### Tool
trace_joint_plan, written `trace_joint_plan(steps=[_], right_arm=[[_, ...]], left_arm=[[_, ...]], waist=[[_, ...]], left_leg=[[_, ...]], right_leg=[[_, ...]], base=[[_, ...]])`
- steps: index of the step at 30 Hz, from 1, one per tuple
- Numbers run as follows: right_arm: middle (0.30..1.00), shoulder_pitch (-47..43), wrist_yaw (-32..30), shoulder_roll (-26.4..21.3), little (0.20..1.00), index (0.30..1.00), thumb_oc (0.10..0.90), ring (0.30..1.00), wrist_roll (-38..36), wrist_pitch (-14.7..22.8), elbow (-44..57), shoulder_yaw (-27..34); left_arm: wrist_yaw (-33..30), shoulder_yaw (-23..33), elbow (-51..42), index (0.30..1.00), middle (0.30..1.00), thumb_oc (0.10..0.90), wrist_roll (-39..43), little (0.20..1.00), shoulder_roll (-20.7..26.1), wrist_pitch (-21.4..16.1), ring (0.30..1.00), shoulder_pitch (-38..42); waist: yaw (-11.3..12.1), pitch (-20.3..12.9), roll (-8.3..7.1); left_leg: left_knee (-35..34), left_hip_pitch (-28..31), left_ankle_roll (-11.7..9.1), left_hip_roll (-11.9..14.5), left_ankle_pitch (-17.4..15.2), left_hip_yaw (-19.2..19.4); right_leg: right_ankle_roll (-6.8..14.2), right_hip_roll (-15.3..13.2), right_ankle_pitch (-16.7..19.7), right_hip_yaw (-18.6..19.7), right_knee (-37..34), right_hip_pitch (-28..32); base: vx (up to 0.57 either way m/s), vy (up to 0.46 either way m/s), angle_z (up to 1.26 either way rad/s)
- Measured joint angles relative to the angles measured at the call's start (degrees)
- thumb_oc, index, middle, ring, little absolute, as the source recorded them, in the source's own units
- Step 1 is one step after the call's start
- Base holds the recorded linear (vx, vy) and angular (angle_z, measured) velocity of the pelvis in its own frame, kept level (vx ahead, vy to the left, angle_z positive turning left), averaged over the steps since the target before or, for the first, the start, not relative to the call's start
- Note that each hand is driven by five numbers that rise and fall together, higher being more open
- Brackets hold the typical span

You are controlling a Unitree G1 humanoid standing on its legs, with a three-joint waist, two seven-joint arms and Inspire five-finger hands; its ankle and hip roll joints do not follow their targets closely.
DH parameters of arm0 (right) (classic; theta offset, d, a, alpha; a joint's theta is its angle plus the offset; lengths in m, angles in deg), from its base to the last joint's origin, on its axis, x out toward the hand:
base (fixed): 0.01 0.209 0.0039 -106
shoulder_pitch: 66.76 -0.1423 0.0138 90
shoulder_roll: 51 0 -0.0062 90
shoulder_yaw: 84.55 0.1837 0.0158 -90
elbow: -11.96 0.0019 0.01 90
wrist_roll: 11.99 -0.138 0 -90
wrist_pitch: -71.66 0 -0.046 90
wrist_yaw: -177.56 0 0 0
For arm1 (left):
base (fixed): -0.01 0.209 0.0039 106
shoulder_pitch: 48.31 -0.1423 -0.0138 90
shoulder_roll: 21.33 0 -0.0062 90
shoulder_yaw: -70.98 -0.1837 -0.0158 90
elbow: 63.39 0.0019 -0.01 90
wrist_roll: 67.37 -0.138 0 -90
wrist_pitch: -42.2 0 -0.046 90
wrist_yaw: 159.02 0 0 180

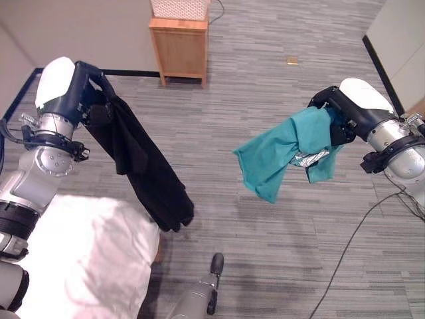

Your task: Pick up bed clothes into laundry basket.

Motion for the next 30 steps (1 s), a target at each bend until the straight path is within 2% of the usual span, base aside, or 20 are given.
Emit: trace_joint_plan(steps=[2, 3, 4, 5, 6, 8, 10, 11, 13, 14, 16, 18, 19, 21, 22, 24, 26, 27, 29, 30], right_arm=[[0.3, 0.41, 0.0, 0.59, 0.3, 0.3, 0.4, 0.3, 0.68, -0.67, 0.53, 0.07], [0.3, -1.38, 0.08, 2.87, 0.3, 0.3, 0.4, 0.3, 1.25, -0.99, -0.86, 0.12], [0.3, -3.43, 0.18, 5.83, 0.3, 0.3, 0.4, 0.3, 2.07, -1.0, -1.59, 1.12], [0.3, -2.1, -0.58, 7.19, 0.3, 0.3, 0.4, 0.3, 2.26, -0.75, -0.52, 3.91], [0.3, -1.13, -1.6, 8.02, 0.3, 0.3, 0.4, 0.3, 2.2, -0.4, 0.37, 4.88], [0.3, -1.3, -0.98, 8.13, 0.3, 0.3, 0.4, 0.3, 2.46, -0.32, 2.13, 5.53], [0.3, -1.64, -1.14, 7.97, 0.3, 0.3, 0.4, 0.3, 2.5, -0.28, 2.99, 8.25], [0.3, -2.1, -1.38, 7.99, 0.3, 0.3, 0.4, 0.3, 2.43, -0.34, 3.05, 8.25], [0.3, -1.89, -1.53, 7.96, 0.3, 0.3, 0.4, 0.3, 2.42, -0.29, 4.47, 8.28], [0.3, -1.67, -1.61, 7.87, 0.3, 0.3, 0.4, 0.3, 2.41, 0.02, 5.44, 8.73], [0.3, -0.53, -2.66, 7.74, 0.3, 0.3, 0.4, 0.3, 2.41, 0.24, 7.39, 9.71], [0.3, 0.91, -2.7, 7.64, 0.3, 0.3, 0.4, 0.3, 2.44, 0.37, 8.83, 9.35], [0.3, 1.93, -2.45, 7.53, 0.3, 0.3, 0.4, 0.3, 2.69, 0.3, 8.93, 8.47], [0.3, 2.16, -2.28, 5.93, 0.3, 0.3, 0.4, 0.3, 2.68, 0.39, 8.63, 5.01], [0.3, 2.22, -2.29, 5.75, 0.3, 0.3, 0.4, 0.3, 2.64, 0.6, 7.1, 4.38], [0.3, 2.83, -2.49, 5.78, 0.3, 0.3, 0.4, 0.3, 2.58, -0.36, 6.26, 4.48], [0.3, 2.72, -2.37, 5.95, 0.3, 0.3, 0.4, 0.3, 2.59, -0.54, 4.81, 4.31], [0.3, 2.32, -2.47, 5.92, 0.3, 0.3, 0.4, 0.3, 2.53, -1.3, 4.64, 4.06], [0.3, 1.55, -2.54, 6.62, 0.3, 0.3, 0.4, 0.3, 2.52, -1.3, 4.71, 3.82], [0.3, 1.15, -3.01, 7.69, 0.3, 0.3, 0.4, 0.3, 2.5, -0.98, 4.7, 4.28]], left_arm=[[-0.01, 0.02, -0.84, 0.3, 0.3, 0.4, 0.03, 0.3, 0.32, 0.38, 0.3, 0.46], [0.27, -0.84, -1.78, 0.3, 0.3, 0.4, -0.54, 0.3, 2.65, -0.03, 0.3, 2.8], [0.28, -1.14, -2.2, 0.3, 0.3, 0.4, -0.68, 0.3, 6.19, -0.04, 0.3, 3.91], [0.24, -0.67, -2.57, 0.3, 0.3, 0.4, -0.77, 0.3, 7.22, 0.52, 0.3, 4.44], [-0.16, 0.88, -2.94, 0.3, 0.3, 0.4, -0.8, 0.3, 6.99, 0.68, 0.3, 4.02], [-0.47, 1.26, -3.15, 0.3, 0.3, 0.4, -1.03, 0.3, 7.39, 1.35, 0.3, 5.68], [-0.54, 1.86, -2.8, 0.3, 0.3, 0.4, -1.15, 0.3, 5.29, 1.31, 0.3, 8.25], [-0.59, 1.78, -0.93, 0.3, 0.3, 0.4, -1.73, 0.3, 3.35, 0.72, 0.3, 10.43], [-1.15, 1.59, 1.38, 0.3, 0.3, 0.4, -1.76, 0.3, 2.1, 1.03, 0.3, 13.32], [-1.54, 1.72, 1.47, 0.3, 0.3, 0.4, -1.77, 0.3, 2.34, 1.03, 0.3, 13.38], [-1.99, 1.53, 3.4, 0.3, 0.3, 0.4, -2.25, 0.3, 1.34, 0.64, 0.3, 13.45], [-1.97, 1.41, 3.35, 0.3, 0.3, 0.4, -2.26, 0.3, 0.98, 1.12, 0.3, 12.92], [-2.11, -0.49, 4.06, 0.3, 0.3, 0.4, -2.26, 0.3, 0.45, 0.89, 0.3, 12.74], [-1.85, -2.28, 5.26, 0.3, 0.3, 0.4, -2.26, 0.3, -0.67, 0.99, 0.3, 12.9], [-2.41, -1.83, 4.54, 0.3, 0.3, 0.4, -2.21, 0.3, -1.51, 0.89, 0.3, 11.48], [-1.98, -1.19, 1.32, 0.3, 0.3, 0.4, -2.27, 0.3, 0.08, 0.8, 0.3, 11.52], [-1.98, -0.73, -2.14, 0.3, 0.3, 0.4, -2.24, 0.3, 2.34, -0.01, 0.3, 11.08], [-1.93, -0.61, -3.87, 0.3, 0.3, 0.4, -2.16, 0.3, 3.42, -0.16, 0.3, 10.19], [-2.13, 1.62, -5.97, 0.3, 0.3, 0.4, -1.87, 0.3, 5.23, -0.33, 0.3, 6.84], [-2.64, 3.06, -6.84, 0.3, 0.3, 0.4, -1.42, 0.3, 6.46, -0.31, 0.3, 3.64]], waist=[[-0.19, 0.22, 0.3], [-1.34, 2.56, -3.79], [0.27, 3.58, -5.14], [1.63, 3.39, -3.01], [1.57, 3.28, -3.67], [0.77, 3.74, -2.48], [-0.72, 6.5, 2.46], [-1.4, 6.77, 4.9], [-3.6, 6.69, 4.78], [-4.79, 6.52, 4.57], [-7.75, 6.0, 5.52], [-9.17, 5.66, 5.18], [-10.6, 3.69, 5.26], [-11.19, -1.31, 3.25], [-9.71, -4.16, 6.34], [-10.26, -4.65, 7.04], [-9.35, -2.55, 3.78], [-8.32, -0.24, 0.12], [-5.68, 1.41, -4.14], [-4.34, 1.59, -6.83]], left_leg=[[-0.61, 2.86, -6.03, 0.21, -0.32, -0.08], [10.99, -1.2, -9.68, -1.55, -4.54, -2.89], [22.34, -4.31, 4.92, 1.92, -12.09, -3.3], [22.83, -2.81, 1.9, 5.94, -16.93, -4.09], [22.52, -1.58, 2.21, 4.84, -17.5, -5.83], [13.37, 4.6, 1.39, 5.67, -13.35, -7.79], [2.3, 14.17, 1.31, 8.0, -9.81, -11.33], [-1.66, 18.24, 0.3, 9.87, -9.93, -12.62], [-4.18, 21.36, -0.48, 9.14, -10.17, -14.45], [-5.06, 22.47, -0.49, 8.08, -10.19, -14.93], [-4.53, 25.32, 1.45, 6.38, -14.04, -19.72], [-4.11, 29.36, 0.94, 5.25, -15.28, -19.92], [-1.88, 32.53, -2.96, 4.85, -17.61, -20.98], [0.3, 35.34, -6.92, 3.52, -19.67, -21.91], [3.2, 36.71, -11.04, 7.6, -22.53, -21.19], [4.82, 34.6, -12.58, 12.92, -23.98, -17.46], [3.38, 33.18, -12.63, 16.25, -23.99, -12.56], [8.11, 30.38, -11.56, 16.29, -23.43, -9.36], [8.39, 27.86, -10.38, 14.96, -24.12, -6.58], [4.74, 25.04, -9.44, 13.52, -22.55, -6.75]], right_leg=[[1.1, 0.22, 3.87, -1.83, 8.97, -3.08], [-2.64, -4.73, 10.65, -2.28, 13.94, -5.12], [-3.21, -9.17, 13.56, -1.63, 17.1, -5.39], [1.97, -9.92, 13.08, -2.07, 15.06, -2.94], [3.65, -10.78, 12.68, -1.23, 12.92, -2.66], [2.6, -7.75, 11.84, -2.91, 7.17, -3.3], [0.17, 2.4, 5.41, -3.43, 6.24, -6.99], [-3.65, 10.41, 3.67, -3.51, 5.12, -13.14], [-7.37, 15.37, 6.42, -5.93, 3.12, -22.78], [-8.3, 15.2, 8.46, -6.48, 3.11, -27.51], [-6.24, 14.17, 12.77, -7.9, -0.73, -35.93], [-8.35, 11.94, 16.38, -10.01, -5.44, -38.22], [-9.55, 10.76, 17.28, -11.03, -3.73, -38.34], [-13.6, 9.28, 17.09, -10.63, -4.34, -33.62], [-20.94, 12.32, 25.19, -12.54, -1.57, -32.62], [-21.67, 14.26, 22.33, -13.19, -0.74, -30.67], [-22.06, 15.31, 19.6, -6.76, -1.53, -25.65], [-21.38, 15.0, 18.72, -0.53, -4.12, -19.81], [-21.21, 14.76, 17.57, 3.69, -6.69, -14.11], [-17.86, 14.63, 15.74, 4.12, -6.54, -11.99]], base=[[0.32, 0.127, -0.06], [0.46, 0.203, -0.59], [0.44, 0.196, -0.92], [0.31, 0.148, -0.99], [0.29, 0.128, -0.52], [0.48, 0.165, 0.03], [0.65, 0.154, 0.45], [0.54, 0.111, 0.46], [0.57, 0.126, 0.68], [0.62, 0.065, 0.96], [0.38, 0.002, 1.02], [0.58, -0.102, 1.16], [0.71, -0.161, 1.39], [0.57, -0.141, 1.15], [0.53, -0.11, 0.73], [0.36, -0.054, 0.68], [0.45, -0.055, 0.51], [0.32, -0.025, 0.15], [0.24, -0.024, -0.34], [0.33, -0.031, -0.45]])
